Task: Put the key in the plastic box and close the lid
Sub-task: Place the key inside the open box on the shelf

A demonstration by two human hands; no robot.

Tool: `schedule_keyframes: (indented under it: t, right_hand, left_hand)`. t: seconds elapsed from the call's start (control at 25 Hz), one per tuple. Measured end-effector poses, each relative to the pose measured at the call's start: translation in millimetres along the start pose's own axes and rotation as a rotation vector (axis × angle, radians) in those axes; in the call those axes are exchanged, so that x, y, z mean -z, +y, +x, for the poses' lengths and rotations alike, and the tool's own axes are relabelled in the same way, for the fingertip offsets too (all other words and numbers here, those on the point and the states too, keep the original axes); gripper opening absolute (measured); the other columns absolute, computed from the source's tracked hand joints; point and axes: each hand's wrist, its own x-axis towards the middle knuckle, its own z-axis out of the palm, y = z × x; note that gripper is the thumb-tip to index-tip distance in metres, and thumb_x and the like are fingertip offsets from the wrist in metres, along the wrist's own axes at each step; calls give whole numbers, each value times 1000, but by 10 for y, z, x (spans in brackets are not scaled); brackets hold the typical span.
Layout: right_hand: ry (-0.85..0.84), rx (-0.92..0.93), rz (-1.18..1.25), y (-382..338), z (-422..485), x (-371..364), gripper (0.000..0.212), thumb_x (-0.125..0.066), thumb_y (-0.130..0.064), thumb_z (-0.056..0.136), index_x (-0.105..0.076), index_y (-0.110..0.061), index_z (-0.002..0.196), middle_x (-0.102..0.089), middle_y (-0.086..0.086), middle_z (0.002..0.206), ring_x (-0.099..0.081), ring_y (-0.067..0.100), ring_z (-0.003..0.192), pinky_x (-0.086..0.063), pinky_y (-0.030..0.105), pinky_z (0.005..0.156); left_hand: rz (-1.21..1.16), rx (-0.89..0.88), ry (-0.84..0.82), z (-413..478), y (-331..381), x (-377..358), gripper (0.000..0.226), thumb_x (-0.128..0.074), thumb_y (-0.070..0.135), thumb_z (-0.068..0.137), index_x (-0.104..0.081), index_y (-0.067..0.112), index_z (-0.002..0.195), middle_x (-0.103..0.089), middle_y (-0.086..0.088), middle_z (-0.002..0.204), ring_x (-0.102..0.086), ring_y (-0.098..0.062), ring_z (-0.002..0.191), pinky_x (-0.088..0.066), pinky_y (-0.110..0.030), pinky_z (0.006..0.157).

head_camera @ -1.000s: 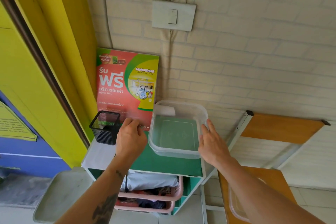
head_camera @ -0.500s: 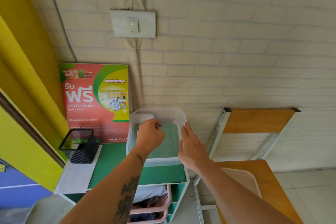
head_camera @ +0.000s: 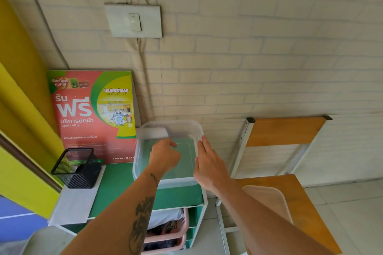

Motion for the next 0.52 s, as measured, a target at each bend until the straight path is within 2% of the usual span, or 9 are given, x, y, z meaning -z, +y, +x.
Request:
schedule_keyframes:
  t: [0.16, 0.28, 0.4, 0.52]
  right_hand:
    - [-28, 13, -21, 0, -3, 35, 64, -39, -23, 102, -7, -11, 156, 9, 4, 166, -33, 26, 142, -41, 39, 109]
    - [-62, 33, -41, 0, -28, 102, 64, -35, -27, 104, -2, -11, 156, 11, 4, 166, -18, 26, 149, -30, 41, 116]
    - [-33, 57, -2, -6, -88, 234, 63, -36, -27, 104, -5, -12, 156, 4, 5, 166, -10, 25, 151, -19, 39, 119]
    - [37, 86, 71, 79, -207, 383, 59, -36, -27, 103, -13, -12, 155, -11, 4, 165, -16, 22, 149, -20, 37, 119]
  left_hand:
    - [6, -69, 8, -86, 39, 68, 38, -59, 3, 78, -66, 15, 113, -62, -2, 110, -59, -20, 91, -51, -29, 80]
    - [-25, -100, 27, -162, 50, 107, 35, -56, 4, 80, -69, 18, 109, -67, -1, 104, -64, -22, 95, -55, -32, 86]
    - [-108, -116, 69, -254, 71, 140, 30, -49, 5, 86, -69, 20, 103, -69, -1, 99, -66, -17, 82, -57, -31, 74]
    - [-150, -163, 97, -363, 161, 153, 29, -48, 4, 88, -70, 18, 102, -70, -1, 97, -61, -7, 68, -48, -19, 57]
